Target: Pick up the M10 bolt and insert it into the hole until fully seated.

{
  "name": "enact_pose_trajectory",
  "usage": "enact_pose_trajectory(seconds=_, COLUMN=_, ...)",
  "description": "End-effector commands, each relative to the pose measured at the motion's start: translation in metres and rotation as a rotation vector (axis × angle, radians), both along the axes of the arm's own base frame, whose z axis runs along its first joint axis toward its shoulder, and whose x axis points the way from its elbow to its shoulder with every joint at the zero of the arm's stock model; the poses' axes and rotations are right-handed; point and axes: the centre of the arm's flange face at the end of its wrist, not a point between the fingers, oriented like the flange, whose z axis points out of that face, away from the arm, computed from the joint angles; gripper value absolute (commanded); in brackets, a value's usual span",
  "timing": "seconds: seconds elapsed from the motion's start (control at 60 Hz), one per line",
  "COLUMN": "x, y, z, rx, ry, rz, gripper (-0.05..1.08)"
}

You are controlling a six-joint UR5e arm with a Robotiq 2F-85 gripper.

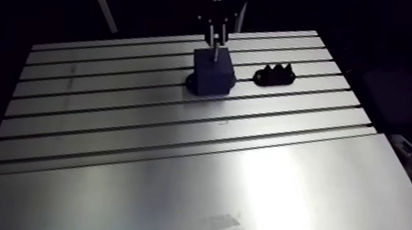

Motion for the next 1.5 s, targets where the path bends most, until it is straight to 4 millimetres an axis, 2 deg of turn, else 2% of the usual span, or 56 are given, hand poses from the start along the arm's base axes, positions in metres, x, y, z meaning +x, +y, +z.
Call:
enact_pose_trajectory(seconds=0.017, x=0.0005, y=-0.0002, z=-0.0012, rx=-0.001, ry=-0.003, rz=0.0, gripper=1.07)
enact_pose_trajectory(seconds=1.5, x=-0.0016, y=0.0002, z=-0.0037, rx=-0.002, ry=0.0, rz=0.001, gripper=1.08)
